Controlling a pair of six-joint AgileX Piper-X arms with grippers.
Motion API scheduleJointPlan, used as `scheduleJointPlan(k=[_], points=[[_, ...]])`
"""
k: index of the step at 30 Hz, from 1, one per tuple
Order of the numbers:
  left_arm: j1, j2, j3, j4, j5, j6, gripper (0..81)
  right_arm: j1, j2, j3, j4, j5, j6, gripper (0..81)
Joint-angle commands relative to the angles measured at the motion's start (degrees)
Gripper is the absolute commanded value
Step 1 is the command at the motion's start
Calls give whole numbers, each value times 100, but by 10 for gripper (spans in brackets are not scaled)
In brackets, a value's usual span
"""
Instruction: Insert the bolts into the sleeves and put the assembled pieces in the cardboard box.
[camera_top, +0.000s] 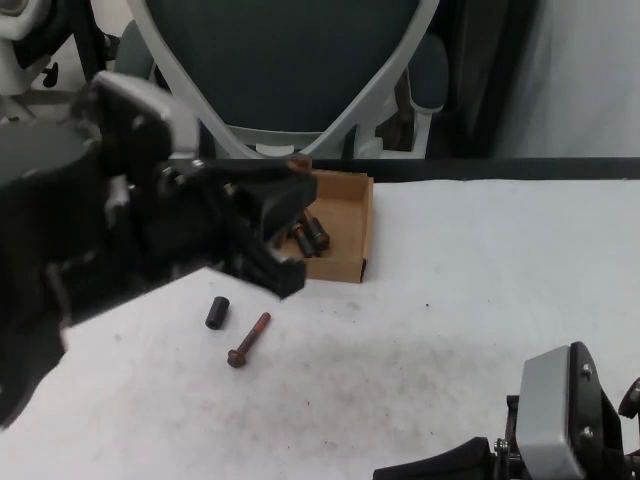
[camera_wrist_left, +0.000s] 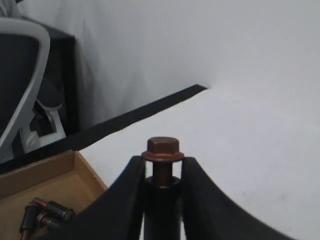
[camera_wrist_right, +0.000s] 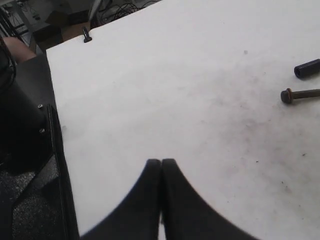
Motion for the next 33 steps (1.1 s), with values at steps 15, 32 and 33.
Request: scheduleJointPlan(k=[15, 32, 33], points=[[340, 2951, -3533, 2833, -715, -107, 8, 38, -45, -28, 98, -43, -313, 3], [809, 4609, -5434, 4306, -905, 0, 8, 38, -45, -28, 118, -43, -520, 3], [819, 4689, -5484, 4340, -905, 0, 8, 38, -45, -28, 118, -43, -520, 3]])
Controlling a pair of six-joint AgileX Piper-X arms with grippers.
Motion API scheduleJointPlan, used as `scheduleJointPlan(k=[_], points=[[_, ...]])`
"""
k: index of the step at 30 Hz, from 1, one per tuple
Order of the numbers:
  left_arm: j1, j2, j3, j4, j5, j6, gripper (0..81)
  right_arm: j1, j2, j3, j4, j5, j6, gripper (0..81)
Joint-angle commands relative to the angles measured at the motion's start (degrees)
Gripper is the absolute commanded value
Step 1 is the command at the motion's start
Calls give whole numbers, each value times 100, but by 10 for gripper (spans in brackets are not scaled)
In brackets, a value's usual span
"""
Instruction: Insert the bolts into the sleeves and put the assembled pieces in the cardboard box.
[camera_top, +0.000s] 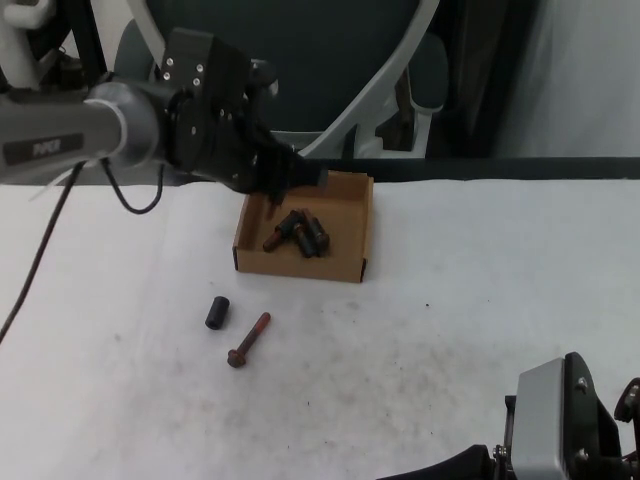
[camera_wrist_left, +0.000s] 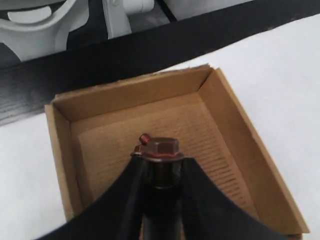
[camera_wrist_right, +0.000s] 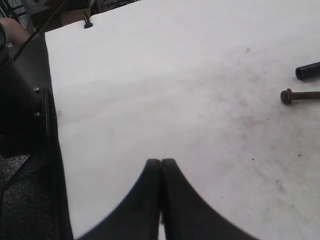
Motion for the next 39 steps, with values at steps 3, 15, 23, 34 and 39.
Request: scheduleJointPlan(k=[3, 15, 23, 34, 39], points=[[29, 305, -309, 163, -91, 0, 8, 16, -45, -28, -2, -39, -50, 3], [131, 810, -319, 120, -53, 54, 16, 16, -45, -28, 12, -39, -48, 3], [218, 815, -319, 232, -53, 260, 442, 16, -45, -28, 320, -39, -48, 3], [276, 615, -319, 487, 185, 391, 470, 16, -45, -28, 497, -39, -8, 3], [276, 130, -319, 576, 338, 394, 470, 16, -45, -28, 539, -39, -8, 3]])
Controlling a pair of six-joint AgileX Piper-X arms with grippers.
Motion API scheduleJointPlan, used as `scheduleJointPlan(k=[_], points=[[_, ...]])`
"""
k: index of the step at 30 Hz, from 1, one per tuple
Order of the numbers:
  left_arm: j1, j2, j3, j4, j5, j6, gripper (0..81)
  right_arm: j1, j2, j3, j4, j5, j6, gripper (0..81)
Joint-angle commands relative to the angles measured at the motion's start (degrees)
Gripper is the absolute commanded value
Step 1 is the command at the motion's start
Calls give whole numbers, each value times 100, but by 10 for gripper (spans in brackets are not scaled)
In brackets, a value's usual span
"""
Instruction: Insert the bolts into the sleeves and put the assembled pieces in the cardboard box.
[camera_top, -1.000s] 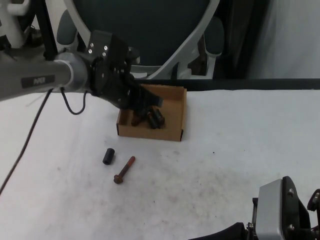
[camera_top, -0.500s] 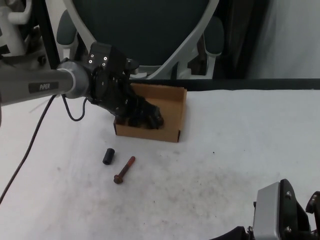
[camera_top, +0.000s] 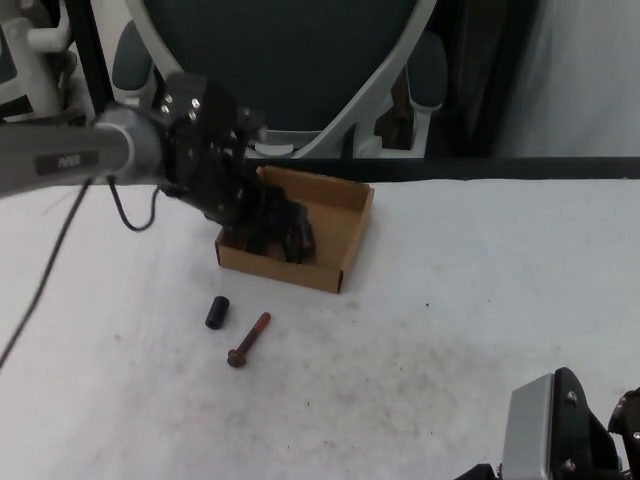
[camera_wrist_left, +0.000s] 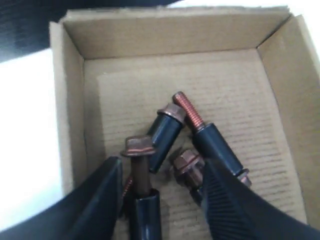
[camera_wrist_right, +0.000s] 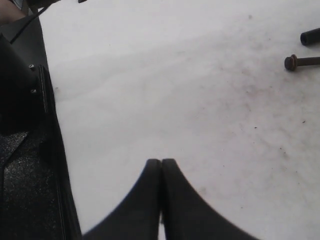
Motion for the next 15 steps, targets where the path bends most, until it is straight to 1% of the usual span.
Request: scheduleJointPlan(k=[1, 6, 11, 15], points=[[19, -472, -38, 153, 66, 48, 470, 16, -45, -28, 10, -39, -8, 3], [19, -856, -38, 993, 4, 48, 454, 16, -45, -28, 9, -39, 4, 3], [-40, -929, 18, 2123, -128, 141, 447, 16, -45, -28, 9, 192, 364, 3], [-116, -929, 238, 2545, -346, 152, 447, 16, -30, -28, 35, 192, 511, 3]])
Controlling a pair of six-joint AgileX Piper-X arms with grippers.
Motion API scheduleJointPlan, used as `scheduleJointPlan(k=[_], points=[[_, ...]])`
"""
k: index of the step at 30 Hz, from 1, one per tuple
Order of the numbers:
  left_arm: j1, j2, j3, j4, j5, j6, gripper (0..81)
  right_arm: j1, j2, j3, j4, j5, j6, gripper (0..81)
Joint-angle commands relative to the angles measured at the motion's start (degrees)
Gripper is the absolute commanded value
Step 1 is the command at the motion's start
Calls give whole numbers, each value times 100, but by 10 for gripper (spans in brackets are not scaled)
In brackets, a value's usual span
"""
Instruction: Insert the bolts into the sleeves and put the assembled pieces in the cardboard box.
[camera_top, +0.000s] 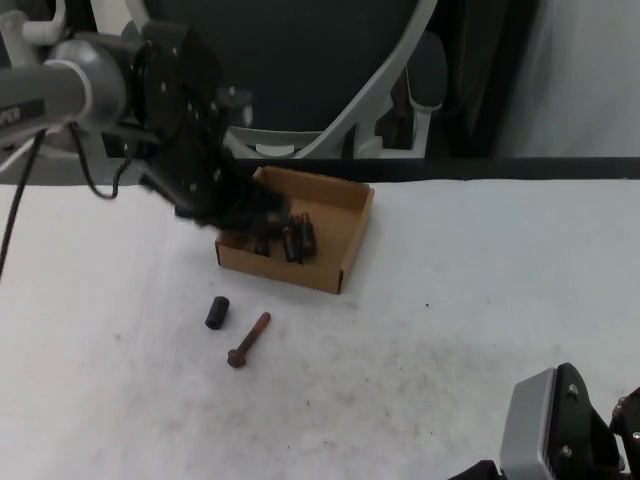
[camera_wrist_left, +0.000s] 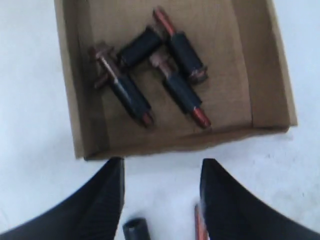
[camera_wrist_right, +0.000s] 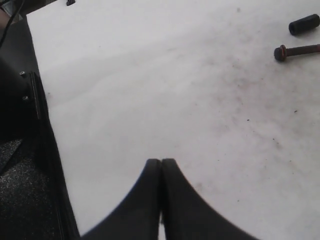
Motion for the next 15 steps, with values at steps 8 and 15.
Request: scheduleJointPlan(k=[8, 15], points=[[-78, -59, 579, 353, -560, -45, 447, 37, -30, -28, 234, -3, 112, 3], [-67, -48, 690, 19, -762, -60, 447, 37, -30, -28, 234, -3, 112, 3]])
